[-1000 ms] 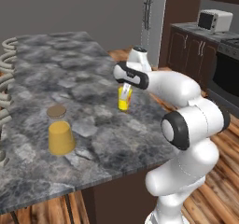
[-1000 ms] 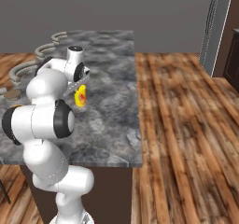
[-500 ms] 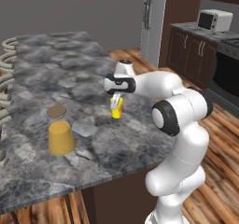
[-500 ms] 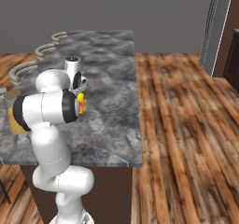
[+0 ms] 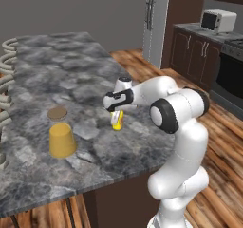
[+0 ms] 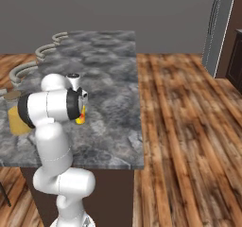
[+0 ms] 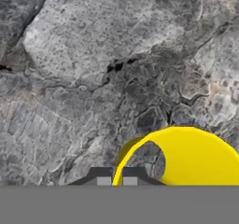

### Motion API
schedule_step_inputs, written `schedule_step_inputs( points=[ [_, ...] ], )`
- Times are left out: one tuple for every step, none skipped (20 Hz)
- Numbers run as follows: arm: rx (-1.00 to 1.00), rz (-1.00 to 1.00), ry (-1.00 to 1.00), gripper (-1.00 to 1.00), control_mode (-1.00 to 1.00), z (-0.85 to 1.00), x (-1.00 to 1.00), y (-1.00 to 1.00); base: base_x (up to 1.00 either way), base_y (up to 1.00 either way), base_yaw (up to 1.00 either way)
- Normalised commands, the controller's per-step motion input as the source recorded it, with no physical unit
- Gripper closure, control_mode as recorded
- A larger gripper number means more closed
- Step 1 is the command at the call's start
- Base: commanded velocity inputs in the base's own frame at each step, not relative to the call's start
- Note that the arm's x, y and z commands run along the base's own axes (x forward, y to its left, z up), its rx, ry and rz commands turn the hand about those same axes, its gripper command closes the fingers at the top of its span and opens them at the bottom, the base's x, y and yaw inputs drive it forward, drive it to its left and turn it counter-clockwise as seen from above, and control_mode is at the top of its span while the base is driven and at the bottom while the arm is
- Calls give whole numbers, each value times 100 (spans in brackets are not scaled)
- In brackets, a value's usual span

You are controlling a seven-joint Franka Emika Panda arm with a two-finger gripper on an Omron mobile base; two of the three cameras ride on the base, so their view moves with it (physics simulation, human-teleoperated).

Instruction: Place the pitcher and cup on the dining counter for serving.

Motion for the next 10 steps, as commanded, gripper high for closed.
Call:
schedule_step_inputs(
  points=[
    [0,0,0,100,-100,-48,-1,0,0,0,0],
    [0,0,0,100,-100,-38,0,0,0,0,0],
    [0,0,0,-100,-100,-21,0,0,0,0,0],
    [0,0,0,-100,-100,-15,0,0,0,0,0],
    [0,0,5,-100,-100,-1,4,0,0,0,0],
    [0,0,9,-100,-100,0,12,0,0,0,0],
    [0,0,0,-100,-100,0,0,0,0,0,0],
    [0,0,-1,-100,-100,11,-21,0,0,0,0],
    [0,-4,-9,-100,-100,31,-31,0,0,0,0],
    [0,-6,-13,-100,-100,64,-36,0,0,0,0]
  ],
)
